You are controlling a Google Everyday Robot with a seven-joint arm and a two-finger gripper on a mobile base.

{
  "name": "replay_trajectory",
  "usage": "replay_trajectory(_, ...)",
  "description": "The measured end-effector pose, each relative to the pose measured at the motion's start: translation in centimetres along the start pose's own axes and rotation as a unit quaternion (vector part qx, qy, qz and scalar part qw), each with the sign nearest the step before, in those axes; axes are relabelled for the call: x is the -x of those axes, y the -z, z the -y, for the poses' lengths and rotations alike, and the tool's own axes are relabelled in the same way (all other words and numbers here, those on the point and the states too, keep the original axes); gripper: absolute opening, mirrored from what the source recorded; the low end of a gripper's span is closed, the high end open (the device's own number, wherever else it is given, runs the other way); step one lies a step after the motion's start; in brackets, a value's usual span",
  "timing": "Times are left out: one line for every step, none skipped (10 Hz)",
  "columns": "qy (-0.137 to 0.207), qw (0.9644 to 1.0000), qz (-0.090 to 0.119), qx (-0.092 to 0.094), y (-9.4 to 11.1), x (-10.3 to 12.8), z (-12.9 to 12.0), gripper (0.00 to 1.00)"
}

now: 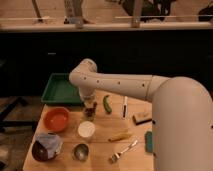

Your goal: Place grapes in plastic cup

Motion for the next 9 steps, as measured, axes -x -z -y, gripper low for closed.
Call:
replay_trajectory(0.001,1.0,0.001,0.0,0.01,0.22,-0.03,0.17)
replay_trajectory(0.001,1.0,0.001,0.0,0.01,0.21,-0.03,0.25)
replay_trajectory(0.001,1.0,0.001,0.0,0.01,0.14,-0.01,0.36)
replay_trajectory(0.001,1.0,0.001,0.0,-0.01,0.1,0.01,0.48)
replay_trajectory(0.001,1.0,0.001,-0.001,-0.01,0.16,0.01,0.57)
replay_trajectory(0.001,1.0,0.001,-0.001,-0.01,0.18,0.01,0.65)
replay_trajectory(0.001,1.0,0.001,-0.001,-0.01,0.16,0.02,0.69)
replay_trajectory(0.001,1.0,0.001,0.0,-0.13,0.12,-0.02,0.69)
replay_trajectory(0.001,1.0,0.001,0.0,-0.11,0.13,-0.01,0.72)
